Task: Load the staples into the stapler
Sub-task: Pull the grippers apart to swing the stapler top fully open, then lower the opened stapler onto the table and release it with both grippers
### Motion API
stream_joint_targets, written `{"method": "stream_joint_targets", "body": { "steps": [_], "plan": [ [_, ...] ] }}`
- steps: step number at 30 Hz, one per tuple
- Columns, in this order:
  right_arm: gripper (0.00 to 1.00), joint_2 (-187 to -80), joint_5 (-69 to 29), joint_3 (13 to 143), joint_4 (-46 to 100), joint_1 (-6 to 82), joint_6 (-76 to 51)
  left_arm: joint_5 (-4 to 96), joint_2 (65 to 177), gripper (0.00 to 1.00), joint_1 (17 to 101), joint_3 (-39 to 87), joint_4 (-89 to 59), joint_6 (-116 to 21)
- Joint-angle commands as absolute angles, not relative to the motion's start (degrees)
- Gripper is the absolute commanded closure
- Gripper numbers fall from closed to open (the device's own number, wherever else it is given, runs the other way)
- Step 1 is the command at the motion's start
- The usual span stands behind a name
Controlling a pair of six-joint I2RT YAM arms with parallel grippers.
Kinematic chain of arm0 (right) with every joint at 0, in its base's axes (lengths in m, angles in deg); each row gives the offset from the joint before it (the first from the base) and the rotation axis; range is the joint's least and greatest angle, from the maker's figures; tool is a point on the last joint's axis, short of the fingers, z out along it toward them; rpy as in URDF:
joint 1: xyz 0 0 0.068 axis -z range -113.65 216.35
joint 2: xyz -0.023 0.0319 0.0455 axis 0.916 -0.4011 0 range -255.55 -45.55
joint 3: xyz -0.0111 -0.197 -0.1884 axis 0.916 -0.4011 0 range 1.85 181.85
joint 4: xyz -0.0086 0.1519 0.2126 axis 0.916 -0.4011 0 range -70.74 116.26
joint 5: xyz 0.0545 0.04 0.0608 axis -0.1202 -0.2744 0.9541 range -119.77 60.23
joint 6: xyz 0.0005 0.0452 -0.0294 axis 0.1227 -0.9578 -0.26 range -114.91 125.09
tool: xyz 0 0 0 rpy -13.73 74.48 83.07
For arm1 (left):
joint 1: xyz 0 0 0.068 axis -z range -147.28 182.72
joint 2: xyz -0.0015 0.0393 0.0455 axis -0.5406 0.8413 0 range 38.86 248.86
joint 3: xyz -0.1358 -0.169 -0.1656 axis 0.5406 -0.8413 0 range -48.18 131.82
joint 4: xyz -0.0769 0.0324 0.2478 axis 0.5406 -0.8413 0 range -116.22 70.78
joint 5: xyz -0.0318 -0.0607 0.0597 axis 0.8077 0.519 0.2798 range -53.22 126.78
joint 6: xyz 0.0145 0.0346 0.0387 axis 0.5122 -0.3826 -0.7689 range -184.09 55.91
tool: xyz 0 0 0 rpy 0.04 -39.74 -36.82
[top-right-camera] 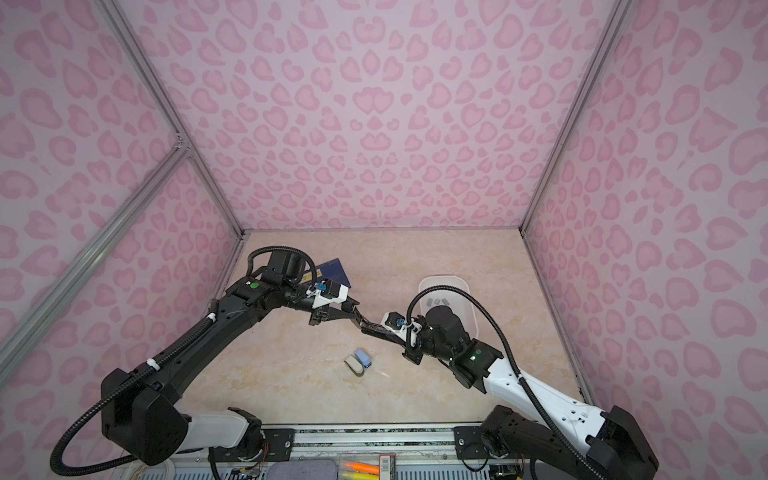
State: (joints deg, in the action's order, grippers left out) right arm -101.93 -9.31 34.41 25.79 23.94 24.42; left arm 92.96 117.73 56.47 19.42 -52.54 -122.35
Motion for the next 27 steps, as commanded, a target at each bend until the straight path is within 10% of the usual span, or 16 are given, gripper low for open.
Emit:
{"method": "stream_joint_targets", "body": {
  "steps": [1, 19, 27],
  "plan": [
    [1.00, -100.38, -7.73, 33.37, 26.26, 24.42, 23.55, 81.51, 118.52, 0.96, 54.94, 20.28, -47.61, -120.93],
    [1.00, -96.73, -6.77, 32.09, 26.48, 25.57, 25.46, 63.78, 120.40, 0.96, 52.23, 20.90, -44.84, -113.31],
    [1.00, -95.89, -7.23, 31.92, 27.04, 25.57, 24.77, 62.59, 123.59, 0.70, 52.26, 23.54, -44.45, -110.53]
  ]
}}
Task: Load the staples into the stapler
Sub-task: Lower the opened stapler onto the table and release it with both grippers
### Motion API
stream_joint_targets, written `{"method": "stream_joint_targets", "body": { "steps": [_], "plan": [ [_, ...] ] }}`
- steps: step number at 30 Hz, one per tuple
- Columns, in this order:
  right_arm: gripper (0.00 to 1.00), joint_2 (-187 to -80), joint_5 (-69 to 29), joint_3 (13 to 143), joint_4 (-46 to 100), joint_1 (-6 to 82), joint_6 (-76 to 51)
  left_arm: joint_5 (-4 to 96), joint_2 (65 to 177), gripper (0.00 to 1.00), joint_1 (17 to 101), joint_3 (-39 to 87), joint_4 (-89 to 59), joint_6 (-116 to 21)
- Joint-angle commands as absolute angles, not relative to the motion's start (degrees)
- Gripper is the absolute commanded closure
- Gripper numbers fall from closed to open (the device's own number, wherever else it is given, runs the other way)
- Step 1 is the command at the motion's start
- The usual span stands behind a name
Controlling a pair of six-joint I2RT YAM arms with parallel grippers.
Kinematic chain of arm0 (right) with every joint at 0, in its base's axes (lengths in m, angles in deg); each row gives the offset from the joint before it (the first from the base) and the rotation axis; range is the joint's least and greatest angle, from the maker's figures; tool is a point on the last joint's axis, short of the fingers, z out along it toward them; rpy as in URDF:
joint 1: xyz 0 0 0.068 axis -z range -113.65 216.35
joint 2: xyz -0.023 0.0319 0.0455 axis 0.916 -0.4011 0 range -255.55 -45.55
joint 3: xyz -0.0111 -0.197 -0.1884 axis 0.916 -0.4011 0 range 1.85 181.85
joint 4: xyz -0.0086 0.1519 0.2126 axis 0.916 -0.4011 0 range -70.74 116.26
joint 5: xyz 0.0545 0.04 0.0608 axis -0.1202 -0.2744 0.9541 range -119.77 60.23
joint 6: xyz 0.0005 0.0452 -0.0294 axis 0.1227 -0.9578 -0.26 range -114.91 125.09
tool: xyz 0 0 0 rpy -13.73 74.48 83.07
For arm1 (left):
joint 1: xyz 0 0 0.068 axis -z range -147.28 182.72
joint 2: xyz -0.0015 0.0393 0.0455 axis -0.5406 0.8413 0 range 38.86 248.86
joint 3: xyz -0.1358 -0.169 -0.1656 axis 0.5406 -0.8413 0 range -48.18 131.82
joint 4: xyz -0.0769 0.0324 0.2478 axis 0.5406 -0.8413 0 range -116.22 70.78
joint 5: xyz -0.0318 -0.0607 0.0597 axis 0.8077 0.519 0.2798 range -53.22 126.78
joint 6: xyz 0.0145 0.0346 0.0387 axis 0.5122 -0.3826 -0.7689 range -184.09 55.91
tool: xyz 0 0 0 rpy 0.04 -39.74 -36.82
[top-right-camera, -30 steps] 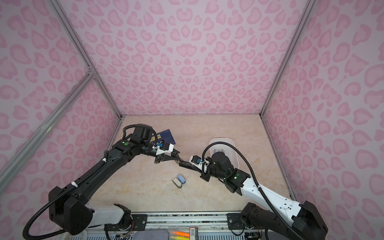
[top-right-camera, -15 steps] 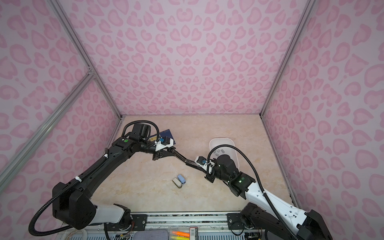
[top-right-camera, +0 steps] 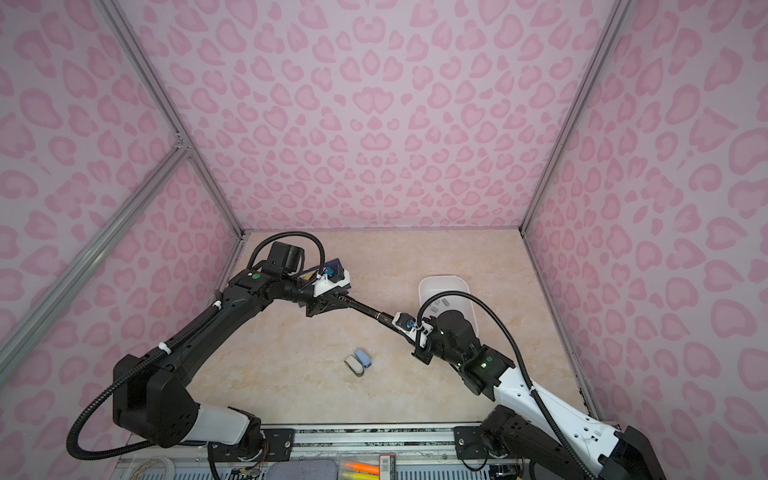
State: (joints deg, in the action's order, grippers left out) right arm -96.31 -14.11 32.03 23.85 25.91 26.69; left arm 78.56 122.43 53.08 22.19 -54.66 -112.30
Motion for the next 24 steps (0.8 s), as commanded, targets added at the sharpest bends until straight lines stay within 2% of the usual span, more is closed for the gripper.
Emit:
{"method": "stream_joint_targets", "body": {
  "steps": [1, 10, 18, 19, 24],
  "plan": [
    [1.00, -95.95, -7.27, 32.04, 26.89, 25.50, 24.77, 62.61, 123.91, 0.69, 52.23, 23.70, -44.44, -110.39],
    [1.00, -94.51, -6.90, 31.38, 27.88, 25.57, 23.82, 57.83, 127.53, 0.69, 52.24, 25.66, -43.73, -108.94],
    [1.00, -93.95, -8.44, 31.18, 27.93, 25.55, 23.39, 55.99, 131.01, 0.65, 52.28, 28.55, -45.48, -106.94],
    [1.00, -93.84, -8.63, 31.08, 27.93, 25.57, 23.37, 55.94, 131.14, 0.61, 52.28, 28.55, -45.46, -106.77],
    [1.00, -93.30, -9.19, 30.82, 28.19, 25.56, 23.02, 55.59, 131.59, 0.60, 52.19, 28.55, -44.78, -106.38]
  ]
}}
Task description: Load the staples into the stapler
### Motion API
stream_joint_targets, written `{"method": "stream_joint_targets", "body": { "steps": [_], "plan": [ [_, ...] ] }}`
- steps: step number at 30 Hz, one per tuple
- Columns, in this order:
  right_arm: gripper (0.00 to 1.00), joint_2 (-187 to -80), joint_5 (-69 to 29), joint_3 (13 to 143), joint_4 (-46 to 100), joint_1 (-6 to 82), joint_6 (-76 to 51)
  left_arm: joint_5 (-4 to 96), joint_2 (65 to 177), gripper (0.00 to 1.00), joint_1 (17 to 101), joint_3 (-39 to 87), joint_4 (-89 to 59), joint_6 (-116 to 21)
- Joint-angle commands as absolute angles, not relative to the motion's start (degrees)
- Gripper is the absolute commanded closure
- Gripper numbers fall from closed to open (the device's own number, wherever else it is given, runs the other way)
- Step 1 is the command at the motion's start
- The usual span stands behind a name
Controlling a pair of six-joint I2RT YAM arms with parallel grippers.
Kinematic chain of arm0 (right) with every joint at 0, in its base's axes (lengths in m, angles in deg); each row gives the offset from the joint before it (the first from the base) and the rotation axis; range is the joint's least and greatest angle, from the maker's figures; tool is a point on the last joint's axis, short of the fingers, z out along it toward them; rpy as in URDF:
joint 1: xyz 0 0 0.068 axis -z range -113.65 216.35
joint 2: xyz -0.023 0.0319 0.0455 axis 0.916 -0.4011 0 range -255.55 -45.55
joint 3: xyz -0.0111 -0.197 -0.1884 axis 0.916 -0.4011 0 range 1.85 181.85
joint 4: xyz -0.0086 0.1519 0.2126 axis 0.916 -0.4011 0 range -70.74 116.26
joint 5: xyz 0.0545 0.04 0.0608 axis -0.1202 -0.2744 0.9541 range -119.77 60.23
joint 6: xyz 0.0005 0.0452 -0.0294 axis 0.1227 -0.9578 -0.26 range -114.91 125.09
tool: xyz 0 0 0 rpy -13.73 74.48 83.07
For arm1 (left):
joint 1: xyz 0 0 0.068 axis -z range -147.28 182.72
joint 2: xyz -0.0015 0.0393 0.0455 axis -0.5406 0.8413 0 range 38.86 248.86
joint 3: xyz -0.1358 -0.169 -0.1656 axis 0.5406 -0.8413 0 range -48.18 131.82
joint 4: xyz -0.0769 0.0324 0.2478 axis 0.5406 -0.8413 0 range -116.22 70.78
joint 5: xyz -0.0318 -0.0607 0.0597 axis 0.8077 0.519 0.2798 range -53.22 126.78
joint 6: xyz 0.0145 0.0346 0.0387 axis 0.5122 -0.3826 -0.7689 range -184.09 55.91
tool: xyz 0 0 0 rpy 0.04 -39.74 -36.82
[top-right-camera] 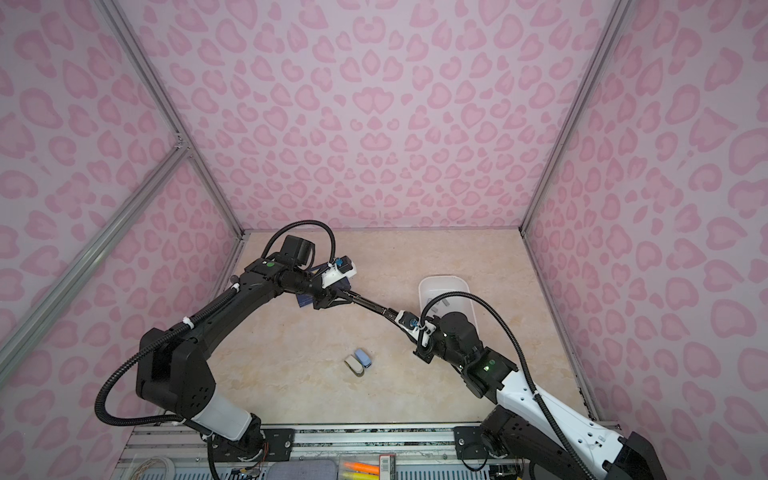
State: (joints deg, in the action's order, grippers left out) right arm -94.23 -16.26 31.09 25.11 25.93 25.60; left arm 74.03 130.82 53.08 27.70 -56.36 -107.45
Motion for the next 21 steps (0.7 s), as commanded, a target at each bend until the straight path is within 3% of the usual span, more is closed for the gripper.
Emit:
{"method": "stream_joint_targets", "body": {
  "steps": [1, 14, 21],
  "plan": [
    [1.00, -93.03, -9.21, 30.62, 28.42, 25.57, 22.85, 55.07, 131.88, 0.60, 52.29, 30.12, -44.89, -106.11],
    [1.00, -93.01, -10.78, 28.71, 31.51, 25.56, 20.08, 64.40, 130.43, 0.54, 47.64, 32.24, -46.29, -102.55],
    [1.00, -95.32, -16.60, 25.15, 41.66, 25.15, 14.42, 65.00, 128.47, 0.54, 47.65, 32.20, -44.82, -100.63]
  ]
}}
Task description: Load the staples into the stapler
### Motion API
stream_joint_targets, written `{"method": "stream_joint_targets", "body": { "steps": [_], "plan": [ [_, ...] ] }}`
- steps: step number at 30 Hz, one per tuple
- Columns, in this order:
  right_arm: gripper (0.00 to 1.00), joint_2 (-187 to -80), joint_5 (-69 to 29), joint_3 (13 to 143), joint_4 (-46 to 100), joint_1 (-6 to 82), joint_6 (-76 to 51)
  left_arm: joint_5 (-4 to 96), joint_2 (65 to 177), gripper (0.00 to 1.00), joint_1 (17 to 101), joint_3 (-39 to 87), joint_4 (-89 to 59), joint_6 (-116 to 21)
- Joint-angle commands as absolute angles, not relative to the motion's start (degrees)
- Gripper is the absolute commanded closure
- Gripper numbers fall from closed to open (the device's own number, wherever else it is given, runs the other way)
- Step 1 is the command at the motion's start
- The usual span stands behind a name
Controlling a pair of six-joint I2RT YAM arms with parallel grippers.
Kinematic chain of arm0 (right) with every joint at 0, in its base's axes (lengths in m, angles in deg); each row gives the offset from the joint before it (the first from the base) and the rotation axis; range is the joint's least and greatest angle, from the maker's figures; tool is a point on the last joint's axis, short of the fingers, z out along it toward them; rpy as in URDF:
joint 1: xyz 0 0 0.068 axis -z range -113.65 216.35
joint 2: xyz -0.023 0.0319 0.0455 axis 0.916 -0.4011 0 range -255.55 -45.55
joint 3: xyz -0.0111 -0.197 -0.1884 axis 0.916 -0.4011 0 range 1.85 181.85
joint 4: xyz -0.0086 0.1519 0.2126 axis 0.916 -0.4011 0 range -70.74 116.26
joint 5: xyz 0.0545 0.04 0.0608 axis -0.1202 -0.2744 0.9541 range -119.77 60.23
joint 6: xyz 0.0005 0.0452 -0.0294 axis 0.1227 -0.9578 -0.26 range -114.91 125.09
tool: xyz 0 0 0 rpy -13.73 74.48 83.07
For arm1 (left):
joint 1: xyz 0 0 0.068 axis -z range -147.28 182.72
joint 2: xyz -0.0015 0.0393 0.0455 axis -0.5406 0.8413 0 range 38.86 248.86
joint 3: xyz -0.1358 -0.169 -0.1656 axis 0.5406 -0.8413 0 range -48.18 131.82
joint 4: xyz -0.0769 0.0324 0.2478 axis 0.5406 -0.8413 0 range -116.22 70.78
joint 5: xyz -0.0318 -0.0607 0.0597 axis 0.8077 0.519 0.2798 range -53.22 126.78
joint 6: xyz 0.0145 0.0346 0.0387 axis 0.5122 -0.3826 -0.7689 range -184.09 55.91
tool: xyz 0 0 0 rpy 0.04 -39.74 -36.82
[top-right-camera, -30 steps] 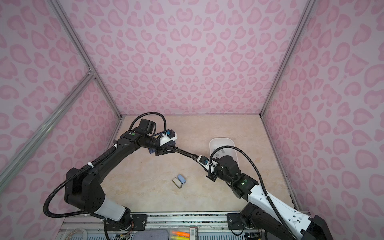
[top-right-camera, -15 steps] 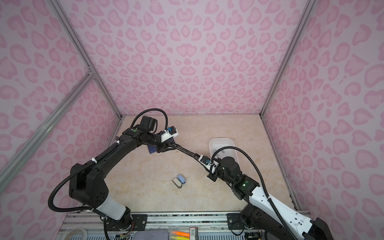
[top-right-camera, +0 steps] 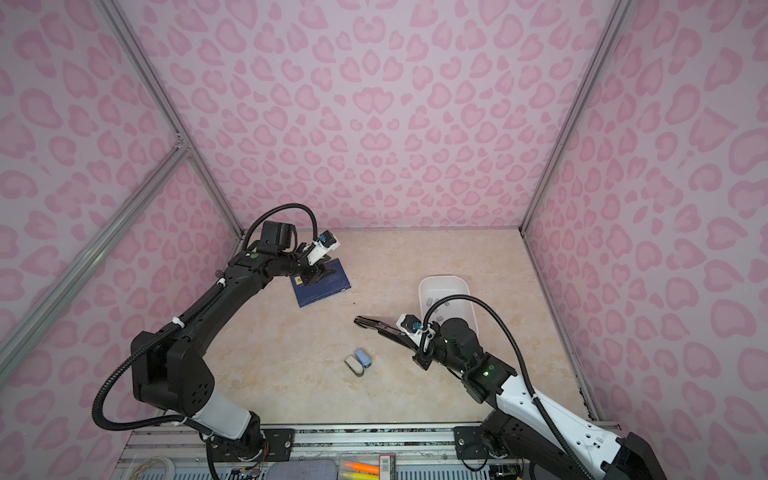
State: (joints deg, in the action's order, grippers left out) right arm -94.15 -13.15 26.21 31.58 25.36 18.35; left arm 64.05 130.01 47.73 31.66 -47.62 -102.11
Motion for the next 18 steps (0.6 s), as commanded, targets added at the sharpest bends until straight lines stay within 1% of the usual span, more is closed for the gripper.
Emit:
{"method": "stream_joint_targets", "body": {
  "steps": [1, 3, 5, 9, 14, 15, 16, 18],
  "plan": [
    [1.00, -96.26, -18.08, 24.86, 43.13, 24.90, 13.43, 65.02, 128.21, 0.54, 47.62, 32.09, -44.27, -100.17],
    [1.00, -99.05, -21.30, 24.63, 46.63, 24.30, 11.34, 64.27, 127.76, 0.55, 47.63, 31.89, -42.16, -97.97],
    [1.00, -102.26, -27.09, 25.01, 49.05, 23.35, 7.96, 62.76, 127.47, 0.55, 47.59, 31.50, -39.05, -94.52],
    [1.00, -108.76, -36.64, 26.61, 50.34, 21.87, 3.96, 57.53, 127.10, 0.56, 47.58, 30.97, -32.38, -84.84],
    [1.00, -115.94, -41.81, 27.76, 54.88, 19.94, 2.82, 48.44, 124.81, 0.56, 47.65, 29.30, -26.98, -75.37],
    [1.00, -116.97, -42.44, 28.10, 55.40, 19.48, 2.64, 47.10, 123.78, 0.56, 47.62, 27.36, -25.72, -74.11],
    [1.00, -117.84, -43.03, 28.55, 55.60, 19.00, 2.63, 46.07, 122.63, 0.56, 47.62, 25.85, -24.36, -72.82],
    [1.00, -119.58, -44.88, 29.24, 55.90, 17.88, 2.17, 43.46, 120.02, 0.51, 47.60, 22.61, -21.28, -69.65]
  ]
}}
